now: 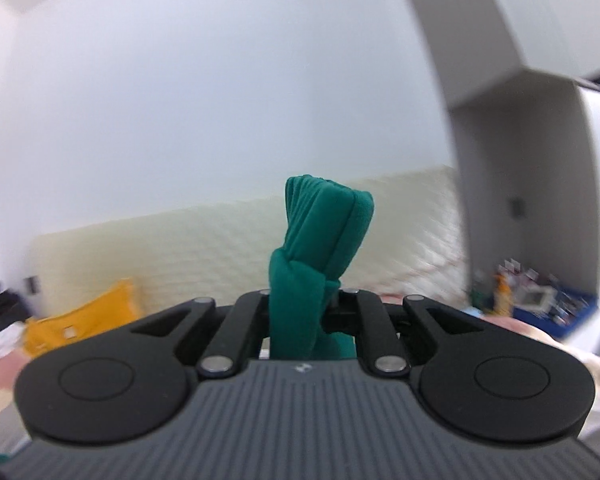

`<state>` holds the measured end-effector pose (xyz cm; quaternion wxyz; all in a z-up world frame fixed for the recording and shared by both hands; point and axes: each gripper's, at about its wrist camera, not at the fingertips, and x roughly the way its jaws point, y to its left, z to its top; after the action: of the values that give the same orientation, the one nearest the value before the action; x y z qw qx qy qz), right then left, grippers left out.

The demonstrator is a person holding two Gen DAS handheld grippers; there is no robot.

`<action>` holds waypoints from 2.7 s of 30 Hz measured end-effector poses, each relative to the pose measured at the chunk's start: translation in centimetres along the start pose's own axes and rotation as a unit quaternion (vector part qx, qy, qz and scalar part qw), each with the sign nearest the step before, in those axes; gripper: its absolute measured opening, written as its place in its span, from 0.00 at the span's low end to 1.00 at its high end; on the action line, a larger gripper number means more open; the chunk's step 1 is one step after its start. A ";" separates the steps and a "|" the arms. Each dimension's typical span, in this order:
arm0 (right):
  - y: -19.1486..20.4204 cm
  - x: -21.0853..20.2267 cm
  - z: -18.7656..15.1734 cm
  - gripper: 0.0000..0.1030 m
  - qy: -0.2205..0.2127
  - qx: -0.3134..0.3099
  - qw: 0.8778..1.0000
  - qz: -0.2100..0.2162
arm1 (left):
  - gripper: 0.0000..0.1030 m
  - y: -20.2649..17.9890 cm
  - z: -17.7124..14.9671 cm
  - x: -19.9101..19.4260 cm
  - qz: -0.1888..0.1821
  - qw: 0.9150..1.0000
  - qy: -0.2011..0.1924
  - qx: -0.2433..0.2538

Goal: Fold large clothes

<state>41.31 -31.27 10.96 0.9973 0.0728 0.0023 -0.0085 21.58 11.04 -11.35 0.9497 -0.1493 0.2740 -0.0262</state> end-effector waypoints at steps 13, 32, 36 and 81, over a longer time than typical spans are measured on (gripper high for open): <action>18.2 -12.4 -10.3 0.12 0.033 -0.167 0.960 0.222 | 0.56 7.5 2.1 -6.2 -0.011 0.995 -0.066 -0.079; 27.9 -21.8 -26.1 0.14 0.182 -0.214 0.878 0.388 | 0.56 13.5 2.8 -5.9 0.013 0.985 -0.072 -0.153; 27.9 -21.1 -26.3 0.24 0.217 -0.199 0.874 0.386 | 0.56 12.7 2.7 -4.9 0.014 0.988 -0.064 -0.139; 18.8 -17.0 -29.2 0.40 0.291 -0.024 0.923 0.252 | 0.51 5.5 -3.9 4.6 0.122 0.989 0.069 0.049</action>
<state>24.50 -8.16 -15.08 0.9236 0.0459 0.2739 0.2644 23.26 14.58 -18.48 0.9306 -0.0657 0.3538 0.0666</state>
